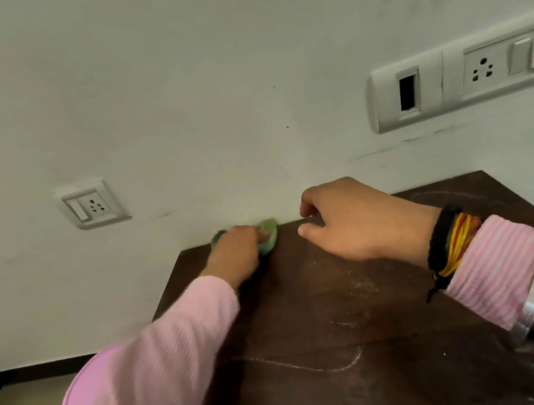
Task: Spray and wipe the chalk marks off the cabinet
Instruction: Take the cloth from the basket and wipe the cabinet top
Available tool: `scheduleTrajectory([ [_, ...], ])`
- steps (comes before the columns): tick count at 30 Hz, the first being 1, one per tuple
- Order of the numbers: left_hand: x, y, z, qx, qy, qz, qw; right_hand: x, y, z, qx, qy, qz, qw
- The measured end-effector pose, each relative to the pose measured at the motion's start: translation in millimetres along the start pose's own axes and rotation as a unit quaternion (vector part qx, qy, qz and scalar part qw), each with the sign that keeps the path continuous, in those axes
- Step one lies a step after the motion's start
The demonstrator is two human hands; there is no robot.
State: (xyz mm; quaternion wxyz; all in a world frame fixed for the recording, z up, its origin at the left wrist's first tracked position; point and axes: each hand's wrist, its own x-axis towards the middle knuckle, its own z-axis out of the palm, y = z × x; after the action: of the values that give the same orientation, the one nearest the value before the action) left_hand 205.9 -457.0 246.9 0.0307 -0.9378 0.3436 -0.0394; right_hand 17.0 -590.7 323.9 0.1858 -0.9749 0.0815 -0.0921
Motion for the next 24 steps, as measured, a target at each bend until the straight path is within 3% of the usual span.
scheduleTrajectory([
  [4,-53.9,-60.3,-0.3,-0.003,-0.022,-0.068,0.997,-3.0,2.4,1.6,-0.004,-0.01,-0.005,1.0],
  [7,-100.8,-41.5,2.8,-0.039,-0.034,-0.005,0.999,-2.3,5.0,5.0,-0.004,-0.017,-0.005,1.0],
  [11,-83.0,16.7,0.8,-0.031,-0.029,0.11,0.993,-1.3,-1.2,10.9,-0.012,-0.034,-0.004,0.999],
  [16,-41.5,-26.5,0.7,-0.021,-0.01,0.012,1.0,-1.8,-8.5,9.7,-0.017,-0.021,-0.014,1.0],
  [20,-97.6,-74.6,1.2,-0.032,-0.005,-0.038,0.999,-7.6,-6.5,14.3,-0.013,-0.041,-0.026,0.999],
  [24,-139.9,-32.2,4.9,-0.069,-0.013,0.024,0.997,-12.5,-12.8,24.7,0.001,-0.042,-0.046,0.998],
])
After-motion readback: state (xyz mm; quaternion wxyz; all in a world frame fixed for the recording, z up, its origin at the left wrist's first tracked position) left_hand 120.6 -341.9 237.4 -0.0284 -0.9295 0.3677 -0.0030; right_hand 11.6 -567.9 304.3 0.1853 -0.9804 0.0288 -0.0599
